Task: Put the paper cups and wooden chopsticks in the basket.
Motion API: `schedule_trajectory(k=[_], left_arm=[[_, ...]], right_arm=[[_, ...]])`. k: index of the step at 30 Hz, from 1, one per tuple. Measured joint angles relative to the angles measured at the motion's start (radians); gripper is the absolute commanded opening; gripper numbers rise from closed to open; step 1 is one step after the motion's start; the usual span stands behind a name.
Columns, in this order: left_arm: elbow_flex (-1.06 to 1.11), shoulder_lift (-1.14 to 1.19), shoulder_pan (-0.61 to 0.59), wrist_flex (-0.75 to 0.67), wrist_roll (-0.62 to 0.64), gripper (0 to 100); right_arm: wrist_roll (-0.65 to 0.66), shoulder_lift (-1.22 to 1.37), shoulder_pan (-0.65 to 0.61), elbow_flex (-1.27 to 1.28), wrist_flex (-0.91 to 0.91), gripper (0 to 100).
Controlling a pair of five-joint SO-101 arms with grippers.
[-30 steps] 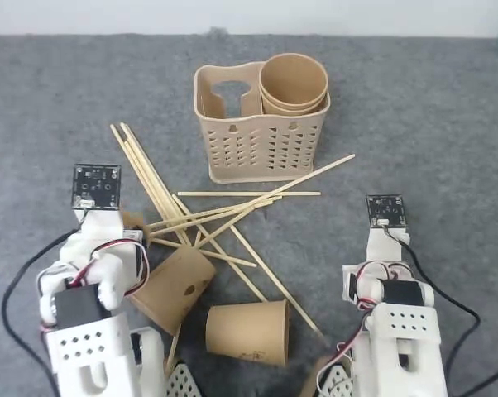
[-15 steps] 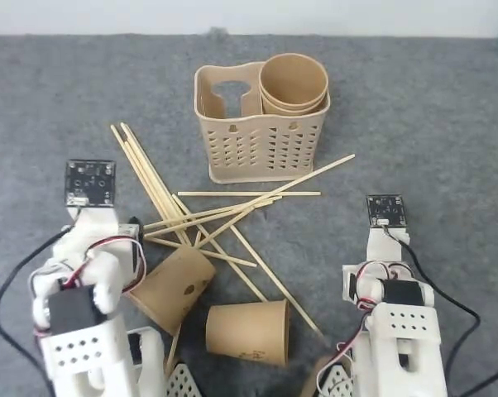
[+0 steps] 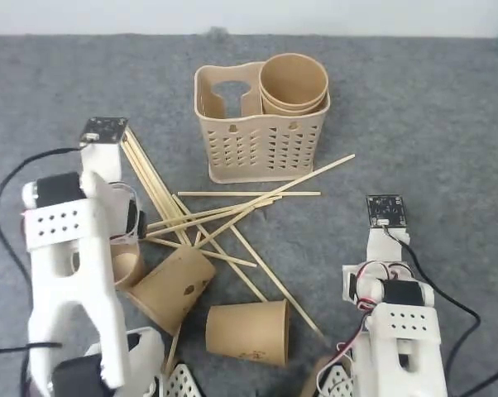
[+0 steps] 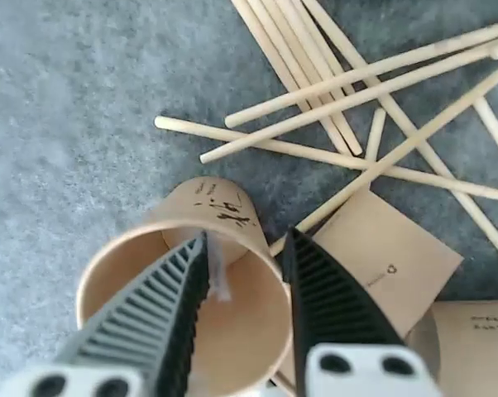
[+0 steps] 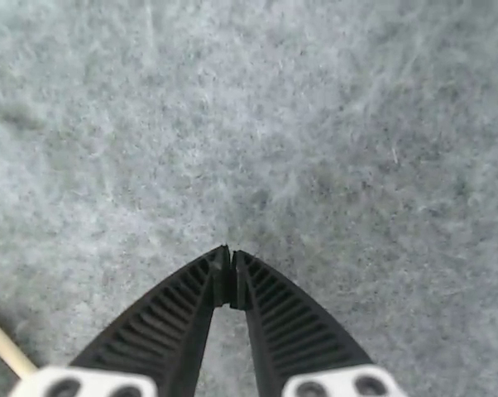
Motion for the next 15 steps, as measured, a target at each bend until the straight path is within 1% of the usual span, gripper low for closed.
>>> schedule_trajectory(k=[5, 8, 11, 13, 15], left_arm=[[-0.006, 0.012, 0.002, 0.005, -0.012, 14], [0.029, 0.015, 0.002, -0.002, -0.012, 14], [0.094, 0.015, 0.002, -0.054, -0.012, 14], [0.132, 0.015, 0.002, -0.092, -0.012, 10], [0.158, 0.015, 0.002, -0.12, -0.012, 1]], right_arm=[[0.0, 0.0, 0.0, 0.0, 0.0, 0.9], [0.0, 0.0, 0.0, 0.0, 0.0, 0.9], [0.017, 0.0, 0.0, 0.0, 0.0, 0.9], [0.043, 0.0, 0.0, 0.0, 0.0, 0.9], [0.052, 0.0, 0.0, 0.0, 0.0, 0.9]])
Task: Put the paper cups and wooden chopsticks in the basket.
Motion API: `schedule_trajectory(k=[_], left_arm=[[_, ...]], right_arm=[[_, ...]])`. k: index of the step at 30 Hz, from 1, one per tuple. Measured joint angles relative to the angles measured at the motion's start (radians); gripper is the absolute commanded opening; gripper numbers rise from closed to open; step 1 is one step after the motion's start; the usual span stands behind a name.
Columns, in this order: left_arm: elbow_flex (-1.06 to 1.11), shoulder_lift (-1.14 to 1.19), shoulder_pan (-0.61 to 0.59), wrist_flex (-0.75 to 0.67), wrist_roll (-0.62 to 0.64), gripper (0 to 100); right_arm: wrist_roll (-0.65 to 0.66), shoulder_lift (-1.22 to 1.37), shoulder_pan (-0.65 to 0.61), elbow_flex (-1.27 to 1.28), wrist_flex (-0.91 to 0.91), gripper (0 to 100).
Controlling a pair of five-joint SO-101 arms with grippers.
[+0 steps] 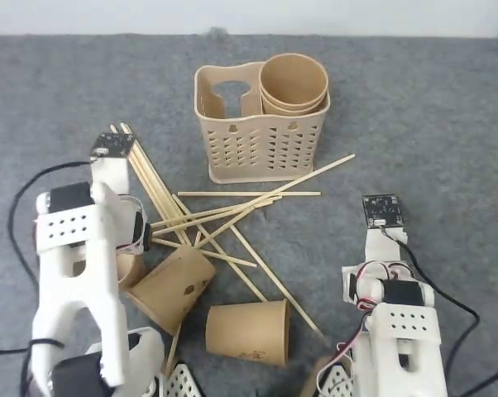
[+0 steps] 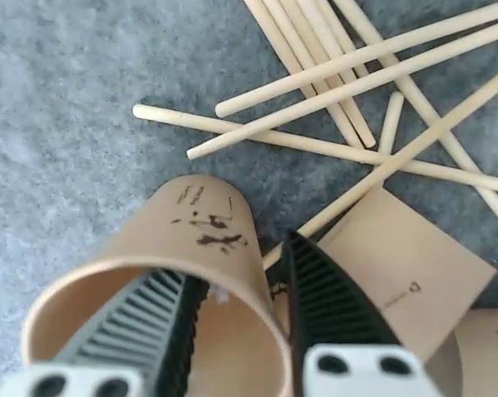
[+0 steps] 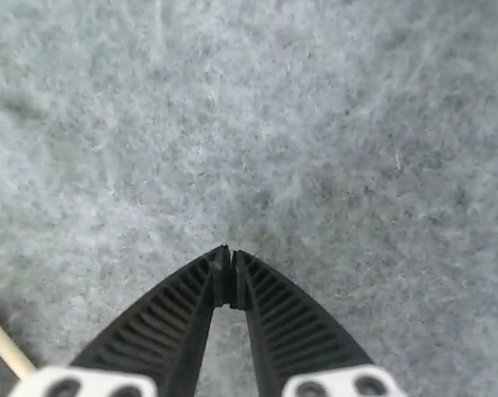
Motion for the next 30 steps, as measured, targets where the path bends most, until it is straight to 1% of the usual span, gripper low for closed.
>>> schedule_trajectory(k=[1, 2, 8, 11, 14, 19, 24, 27, 30], left_arm=[[0.003, 0.002, 0.0, -0.009, 0.0, 0], [0.003, 0.002, 0.0, -0.014, 0.0, 2], [0.0, 0.002, 0.0, -0.018, 0.0, 1], [-0.058, 0.002, 0.0, 0.005, 0.0, 1], [-0.157, 0.002, -0.002, 0.074, 0.0, 1], [-0.381, 0.005, -0.002, 0.198, 0.0, 1], [-0.601, 0.005, 0.0, 0.245, 0.012, 1], [-0.733, 0.006, 0.04, 0.255, 0.089, 1], [-0.858, 0.006, 0.133, 0.262, 0.147, 1]], right_arm=[[0.002, 0.0, 0.0, 0.0, 0.0, 0.9], [0.002, 0.0, 0.0, 0.0, 0.0, 0.9], [0.002, 0.0, 0.0, 0.0, 0.0, 0.8], [0.002, 0.0, 0.0, 0.0, 0.0, 0.8], [0.002, 0.0, 0.0, 0.0, 0.0, 0.8], [0.002, 0.0, 0.0, 0.0, 0.0, 0.8], [0.002, 0.0, 0.0, 0.0, 0.0, 0.8], [0.002, 0.0, 0.0, 0.0, 0.0, 0.8], [0.002, 0.0, 0.0, 0.0, 0.0, 0.8]])
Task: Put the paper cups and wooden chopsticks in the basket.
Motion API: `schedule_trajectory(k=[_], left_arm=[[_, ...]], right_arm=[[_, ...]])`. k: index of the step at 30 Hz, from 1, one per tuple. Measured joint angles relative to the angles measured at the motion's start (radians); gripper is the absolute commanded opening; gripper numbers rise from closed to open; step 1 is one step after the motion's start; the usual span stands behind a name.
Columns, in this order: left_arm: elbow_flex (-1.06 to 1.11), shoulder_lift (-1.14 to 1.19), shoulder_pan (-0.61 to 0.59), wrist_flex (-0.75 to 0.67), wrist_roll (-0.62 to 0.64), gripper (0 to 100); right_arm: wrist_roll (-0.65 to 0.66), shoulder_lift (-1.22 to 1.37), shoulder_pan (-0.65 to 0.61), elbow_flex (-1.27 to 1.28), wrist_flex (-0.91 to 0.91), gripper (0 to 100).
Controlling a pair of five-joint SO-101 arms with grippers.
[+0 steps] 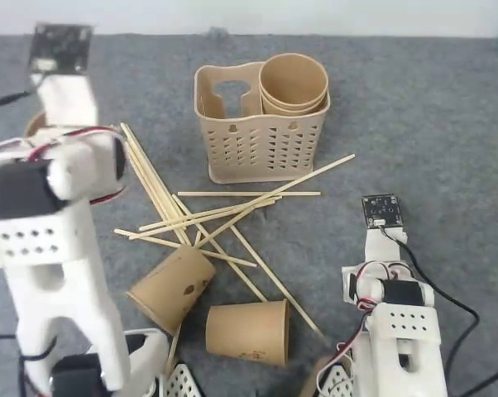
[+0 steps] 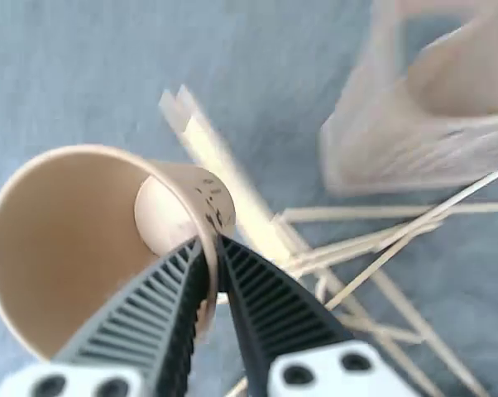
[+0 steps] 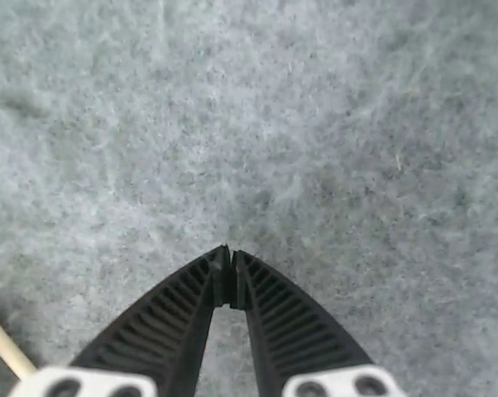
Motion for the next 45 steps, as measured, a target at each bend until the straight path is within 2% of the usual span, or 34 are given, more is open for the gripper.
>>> schedule_trajectory(k=[6, 11, 18, 21, 30, 45], left_arm=[[-0.264, 0.118, 0.242, 0.005, 0.066, 1], [-0.542, 0.347, 0.339, 0.005, 0.11, 1], [-1.023, 0.623, 0.5, 0.005, 0.106, 1], [-1.165, 0.721, 0.574, -0.029, 0.106, 1], [-1.201, 0.865, 0.655, -0.106, 0.106, 1], [-1.201, 0.999, 0.631, -0.068, 0.104, 3]], right_arm=[[0.0, 0.0, 0.0, 0.0, 0.0, 0.8], [0.0, 0.0, 0.0, 0.0, 0.0, 0.9], [0.0, 0.0, 0.0, 0.0, 0.0, 0.9], [0.0, 0.0, 0.0, 0.0, 0.0, 0.9], [0.005, 0.0, 0.0, 0.0, -0.028, 0.9], [0.006, 0.0, 0.0, 0.0, -0.028, 0.9]])
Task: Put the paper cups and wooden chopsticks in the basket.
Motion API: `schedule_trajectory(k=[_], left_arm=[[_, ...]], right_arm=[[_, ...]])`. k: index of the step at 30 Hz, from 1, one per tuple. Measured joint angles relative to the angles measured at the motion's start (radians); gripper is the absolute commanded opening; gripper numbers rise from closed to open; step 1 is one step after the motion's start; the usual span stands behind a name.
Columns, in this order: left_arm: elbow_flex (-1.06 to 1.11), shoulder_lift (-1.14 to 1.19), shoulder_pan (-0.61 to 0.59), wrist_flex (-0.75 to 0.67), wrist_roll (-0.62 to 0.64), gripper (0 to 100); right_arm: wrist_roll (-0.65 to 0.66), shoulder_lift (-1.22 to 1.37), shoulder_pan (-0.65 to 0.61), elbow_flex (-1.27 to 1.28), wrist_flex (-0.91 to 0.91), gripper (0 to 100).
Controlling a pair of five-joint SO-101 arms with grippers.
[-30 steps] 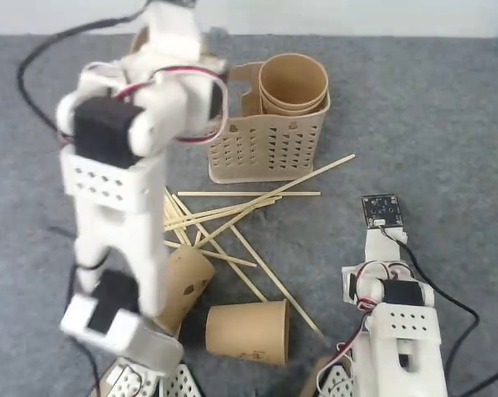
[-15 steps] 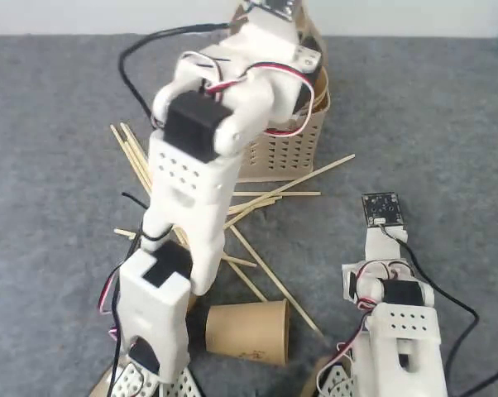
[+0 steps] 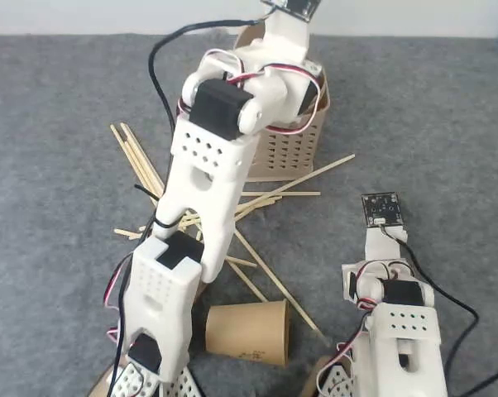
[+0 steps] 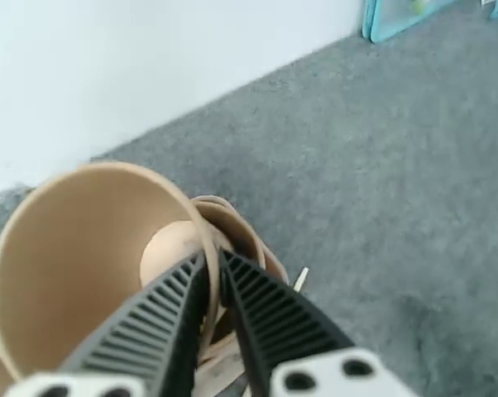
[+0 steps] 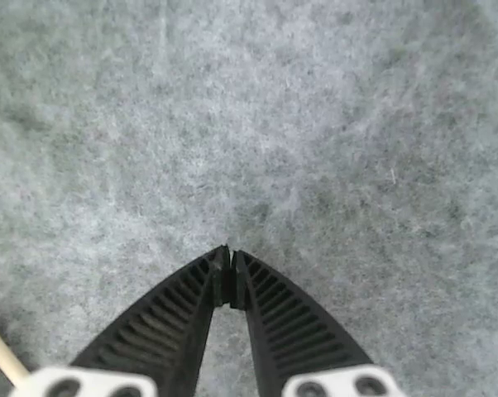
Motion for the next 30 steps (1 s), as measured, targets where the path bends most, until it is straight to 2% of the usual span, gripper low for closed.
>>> schedule_trajectory(k=[7, 15, 19, 24, 30], left_arm=[[-0.034, 0.0, 0.002, 0.023, 0.0, 23], [-0.12, -0.092, -0.008, 0.071, 0.0, 24], [-0.101, -0.184, -0.069, 0.074, 0.0, 24], [0.084, -0.362, -0.183, 0.074, 0.0, 24], [0.569, -0.697, -0.256, 0.074, 0.0, 24]], right_arm=[[0.0, 0.0, 0.0, 0.0, 0.0, 0.9], [0.003, 0.0, 0.0, 0.0, 0.0, 0.9], [0.003, 0.0, 0.0, 0.0, 0.0, 0.9], [0.003, 0.0, 0.0, 0.0, 0.0, 0.9], [0.003, 0.0, 0.0, 0.0, 0.0, 0.9]])
